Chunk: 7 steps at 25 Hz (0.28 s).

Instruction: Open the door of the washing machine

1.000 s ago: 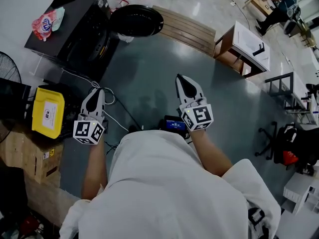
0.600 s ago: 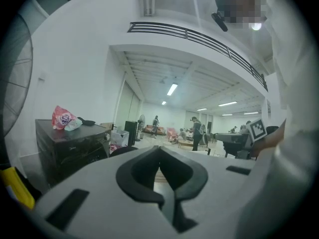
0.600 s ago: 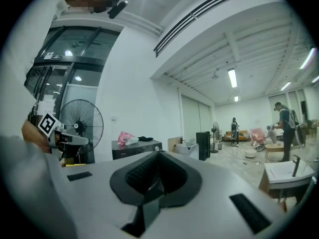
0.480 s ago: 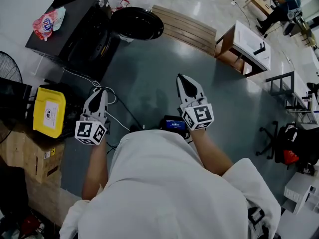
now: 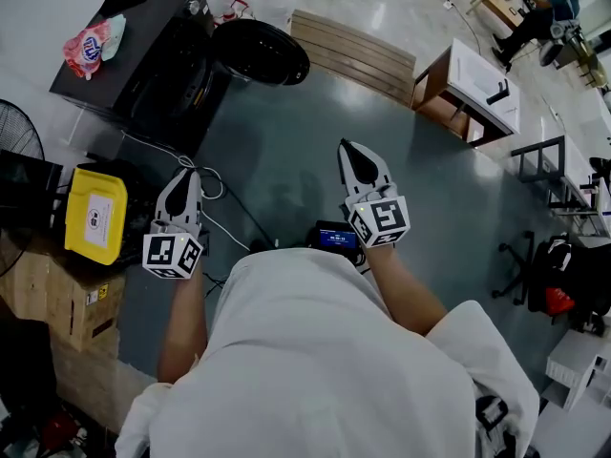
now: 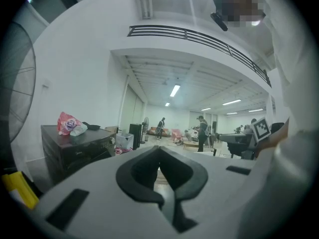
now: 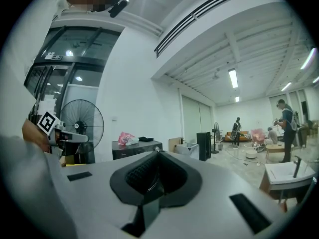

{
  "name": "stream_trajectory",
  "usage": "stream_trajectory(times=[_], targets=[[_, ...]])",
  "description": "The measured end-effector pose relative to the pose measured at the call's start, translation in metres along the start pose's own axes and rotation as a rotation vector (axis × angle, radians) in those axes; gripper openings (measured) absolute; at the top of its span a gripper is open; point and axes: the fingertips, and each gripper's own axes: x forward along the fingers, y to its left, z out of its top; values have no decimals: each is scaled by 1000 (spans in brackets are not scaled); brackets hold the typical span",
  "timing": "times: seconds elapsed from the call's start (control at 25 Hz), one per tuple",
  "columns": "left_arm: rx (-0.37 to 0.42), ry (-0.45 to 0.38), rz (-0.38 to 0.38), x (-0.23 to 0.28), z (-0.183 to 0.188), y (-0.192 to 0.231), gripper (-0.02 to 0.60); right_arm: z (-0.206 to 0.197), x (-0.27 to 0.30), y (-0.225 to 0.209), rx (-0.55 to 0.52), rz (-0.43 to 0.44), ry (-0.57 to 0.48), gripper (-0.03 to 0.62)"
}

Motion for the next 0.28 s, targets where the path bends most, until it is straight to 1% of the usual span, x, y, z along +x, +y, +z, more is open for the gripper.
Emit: stream_trajectory(times=[0.28], targets=[[-4, 11, 30, 7, -5, -3, 9, -3, 0, -9, 6, 2, -1, 31]])
